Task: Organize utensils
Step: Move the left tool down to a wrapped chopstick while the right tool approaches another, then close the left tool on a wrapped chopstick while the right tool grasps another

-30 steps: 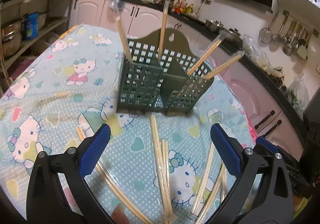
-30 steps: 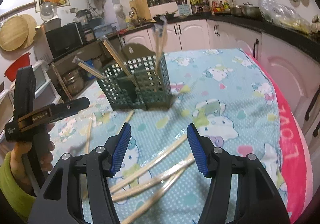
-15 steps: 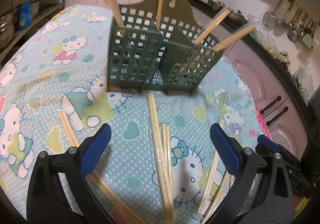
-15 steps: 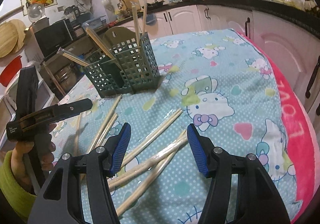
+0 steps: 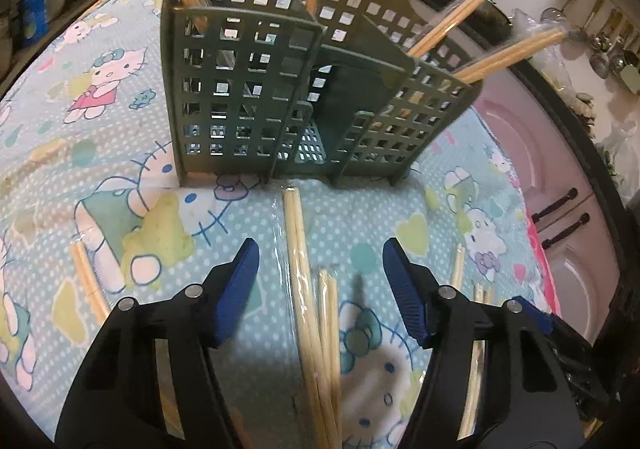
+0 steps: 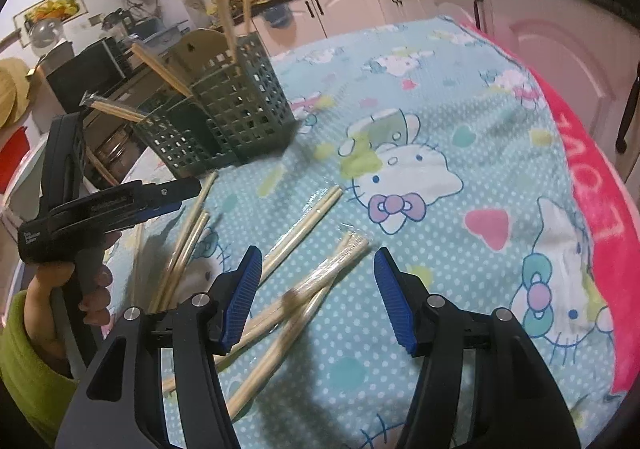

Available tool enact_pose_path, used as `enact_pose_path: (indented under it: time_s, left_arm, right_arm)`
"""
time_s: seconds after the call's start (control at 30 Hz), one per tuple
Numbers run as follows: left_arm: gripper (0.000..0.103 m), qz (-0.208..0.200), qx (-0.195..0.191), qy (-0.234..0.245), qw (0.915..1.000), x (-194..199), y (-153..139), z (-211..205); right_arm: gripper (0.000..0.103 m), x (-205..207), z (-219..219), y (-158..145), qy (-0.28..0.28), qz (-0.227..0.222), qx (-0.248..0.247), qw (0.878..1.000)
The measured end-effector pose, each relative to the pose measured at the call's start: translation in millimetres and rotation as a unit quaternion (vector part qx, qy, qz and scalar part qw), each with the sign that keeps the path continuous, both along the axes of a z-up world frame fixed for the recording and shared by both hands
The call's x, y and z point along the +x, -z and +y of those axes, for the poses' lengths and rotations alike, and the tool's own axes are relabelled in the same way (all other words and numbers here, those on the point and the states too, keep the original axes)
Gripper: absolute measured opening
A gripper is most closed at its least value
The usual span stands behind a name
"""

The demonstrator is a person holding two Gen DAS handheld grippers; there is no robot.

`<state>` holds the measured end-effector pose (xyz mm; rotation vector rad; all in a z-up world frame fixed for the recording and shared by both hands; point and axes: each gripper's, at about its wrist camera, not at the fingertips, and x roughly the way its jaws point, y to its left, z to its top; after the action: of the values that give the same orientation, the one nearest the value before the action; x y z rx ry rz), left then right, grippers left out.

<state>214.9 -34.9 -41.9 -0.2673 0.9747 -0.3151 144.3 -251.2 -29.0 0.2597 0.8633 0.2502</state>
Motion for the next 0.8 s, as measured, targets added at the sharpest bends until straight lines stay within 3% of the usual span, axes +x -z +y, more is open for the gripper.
enact_pose_path:
  time_s: [0.17,0.37,0.53,0.8]
  left_arm:
    - [0.054,0.009,0.000,-0.015,0.9999,10,8,-3]
    - [0.052,0.007,0.011,-0.026,0.9996,17,11,-6]
    - [0.040,0.010,0.031,-0.041,0.9986,25,13,-10]
    - [0.009,0.003,0.086,-0.056,0.9948,32,15,-21]
  right_arm:
    - [0.055,12,-7,9,0.012,0.021,0.025,0.999]
    - [0.036,23,-16,18,0.021,0.039,0.054,0.998]
    - [0.017,25,-21,19,0.025,0.040,0.058,0.997]
    - [0.012,22,-25,11,0.017,0.022,0.063,0.998]
